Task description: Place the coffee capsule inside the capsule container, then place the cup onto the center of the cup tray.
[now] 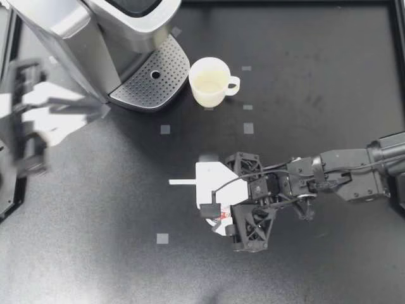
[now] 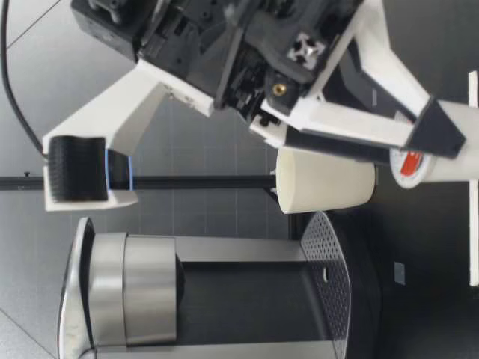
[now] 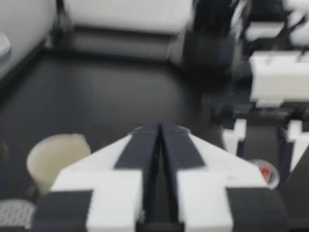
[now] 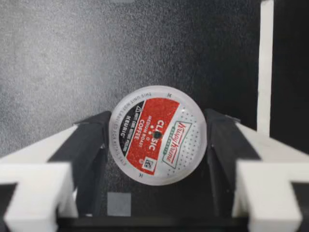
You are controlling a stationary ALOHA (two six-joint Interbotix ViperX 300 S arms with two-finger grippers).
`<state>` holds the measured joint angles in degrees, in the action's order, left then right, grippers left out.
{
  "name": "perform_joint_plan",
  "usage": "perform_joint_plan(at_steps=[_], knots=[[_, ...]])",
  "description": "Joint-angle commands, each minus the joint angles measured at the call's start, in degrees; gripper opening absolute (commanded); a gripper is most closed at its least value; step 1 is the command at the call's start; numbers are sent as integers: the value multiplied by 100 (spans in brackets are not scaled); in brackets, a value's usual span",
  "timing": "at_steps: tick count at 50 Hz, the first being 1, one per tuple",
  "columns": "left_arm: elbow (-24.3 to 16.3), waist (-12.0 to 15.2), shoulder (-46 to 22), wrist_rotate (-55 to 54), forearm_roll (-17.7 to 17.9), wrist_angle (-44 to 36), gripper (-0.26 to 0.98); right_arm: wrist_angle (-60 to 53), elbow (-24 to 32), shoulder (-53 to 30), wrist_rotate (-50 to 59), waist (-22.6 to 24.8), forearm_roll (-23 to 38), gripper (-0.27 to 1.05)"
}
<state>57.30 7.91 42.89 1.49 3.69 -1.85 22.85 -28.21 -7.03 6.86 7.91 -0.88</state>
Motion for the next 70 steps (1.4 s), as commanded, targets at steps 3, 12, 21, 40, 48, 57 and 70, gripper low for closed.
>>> perform_joint_plan(at_steps=[3, 12, 21, 40, 48, 57, 70], knots=[[-1151, 26, -483, 18, -105, 1582, 11, 0, -35, 229, 44, -35, 0, 48], [-2470, 26, -1292, -53, -721, 3384, 11, -26, -202, 396, 44, -141, 9, 48], [-3445, 0, -1995, -431, -1538, 4781, 11, -281, -501, 615, 35, -237, 9, 48], [-4403, -1116, -3243, -2145, -4931, 7058, 11, -642, -993, 870, -9, -422, 18, 48], [-4474, -1459, -3727, -2531, -5616, 7629, 11, -826, -1195, 1072, -53, -466, 53, 48], [-4403, -1942, -4491, -3190, -7277, 8543, 11, -1046, -1433, 1222, -70, -492, 88, 48], [-4219, -2048, -4922, -3498, -8042, 9044, 11, -1107, -1538, 1283, -88, -492, 88, 48]])
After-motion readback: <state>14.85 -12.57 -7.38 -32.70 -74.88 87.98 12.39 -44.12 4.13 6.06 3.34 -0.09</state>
